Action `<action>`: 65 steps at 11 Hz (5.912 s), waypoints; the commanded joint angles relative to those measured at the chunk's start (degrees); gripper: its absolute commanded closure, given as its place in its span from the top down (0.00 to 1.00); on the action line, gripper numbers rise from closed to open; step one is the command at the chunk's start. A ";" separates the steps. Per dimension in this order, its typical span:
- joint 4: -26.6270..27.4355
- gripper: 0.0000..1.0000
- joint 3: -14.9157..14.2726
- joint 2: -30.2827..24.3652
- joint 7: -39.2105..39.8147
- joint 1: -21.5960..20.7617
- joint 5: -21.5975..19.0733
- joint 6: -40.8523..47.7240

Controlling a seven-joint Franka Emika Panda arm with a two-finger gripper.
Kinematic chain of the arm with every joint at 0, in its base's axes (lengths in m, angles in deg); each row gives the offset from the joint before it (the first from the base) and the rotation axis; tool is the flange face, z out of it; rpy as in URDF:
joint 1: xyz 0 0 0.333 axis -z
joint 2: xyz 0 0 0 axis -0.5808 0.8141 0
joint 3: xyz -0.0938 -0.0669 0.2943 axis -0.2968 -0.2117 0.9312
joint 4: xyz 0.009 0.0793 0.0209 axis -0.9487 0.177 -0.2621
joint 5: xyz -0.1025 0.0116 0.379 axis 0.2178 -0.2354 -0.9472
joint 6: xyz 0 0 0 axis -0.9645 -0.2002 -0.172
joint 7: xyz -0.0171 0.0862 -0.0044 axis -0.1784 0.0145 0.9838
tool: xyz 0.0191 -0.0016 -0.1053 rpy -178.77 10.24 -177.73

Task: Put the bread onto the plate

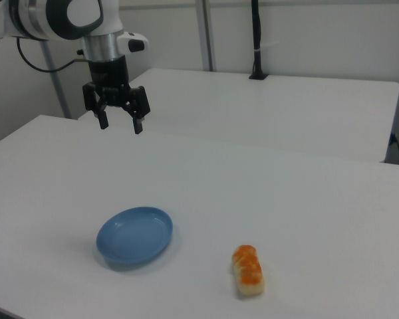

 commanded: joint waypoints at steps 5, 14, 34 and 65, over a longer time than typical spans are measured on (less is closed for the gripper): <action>-0.02 1.00 -2.39 -2.58 -0.33 1.60 -0.08 3.19; 0.25 1.00 -2.57 -2.23 0.11 1.07 -0.43 2.49; 17.38 1.00 -18.13 18.50 36.68 4.76 8.09 -36.63; 11.85 1.00 -6.09 17.20 -14.98 -12.03 9.68 -15.97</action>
